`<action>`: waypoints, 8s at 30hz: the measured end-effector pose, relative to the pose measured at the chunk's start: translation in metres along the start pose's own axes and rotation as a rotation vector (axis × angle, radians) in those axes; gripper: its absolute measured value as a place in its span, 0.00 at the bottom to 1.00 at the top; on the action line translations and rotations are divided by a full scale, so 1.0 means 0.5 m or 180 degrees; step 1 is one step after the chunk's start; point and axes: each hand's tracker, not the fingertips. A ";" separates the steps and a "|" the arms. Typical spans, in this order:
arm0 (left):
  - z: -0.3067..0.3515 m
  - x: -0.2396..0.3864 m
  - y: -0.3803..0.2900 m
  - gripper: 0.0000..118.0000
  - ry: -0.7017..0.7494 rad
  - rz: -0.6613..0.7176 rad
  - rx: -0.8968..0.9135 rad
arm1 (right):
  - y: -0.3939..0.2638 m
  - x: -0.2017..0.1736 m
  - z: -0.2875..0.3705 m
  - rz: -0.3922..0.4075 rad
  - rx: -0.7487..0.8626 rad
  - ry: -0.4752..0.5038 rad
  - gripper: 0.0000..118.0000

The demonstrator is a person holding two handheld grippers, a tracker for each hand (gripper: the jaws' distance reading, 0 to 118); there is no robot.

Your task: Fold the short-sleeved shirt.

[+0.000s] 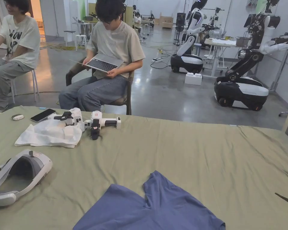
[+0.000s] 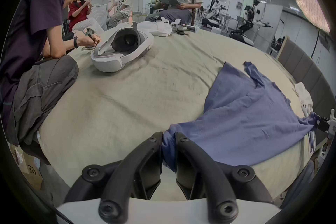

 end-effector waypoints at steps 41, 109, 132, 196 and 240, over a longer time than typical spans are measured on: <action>0.194 0.209 0.162 0.00 0.0018 -0.0468 0.1743 | 0.281 -0.294 0.172 -0.0278 0.2162 0.0232 0.00; -0.020 0.018 0.057 0.01 -0.0104 0.0615 -0.0315 | 0.378 -0.286 -0.577 0.0439 -0.0944 0.1001 0.61; 0.053 0.026 0.098 0.01 -0.0201 0.0455 0.0337 | 0.434 -0.196 -0.171 0.0473 0.0531 0.0786 0.01; 0.186 0.214 0.638 0.01 -0.0434 -0.0152 0.1672 | 0.661 0.023 0.165 0.0137 0.1815 -0.0043 0.01; 0.070 0.065 -0.147 0.46 0.0016 -0.0523 -0.0125 | -0.139 -0.082 0.111 0.0124 -0.0532 0.0241 0.45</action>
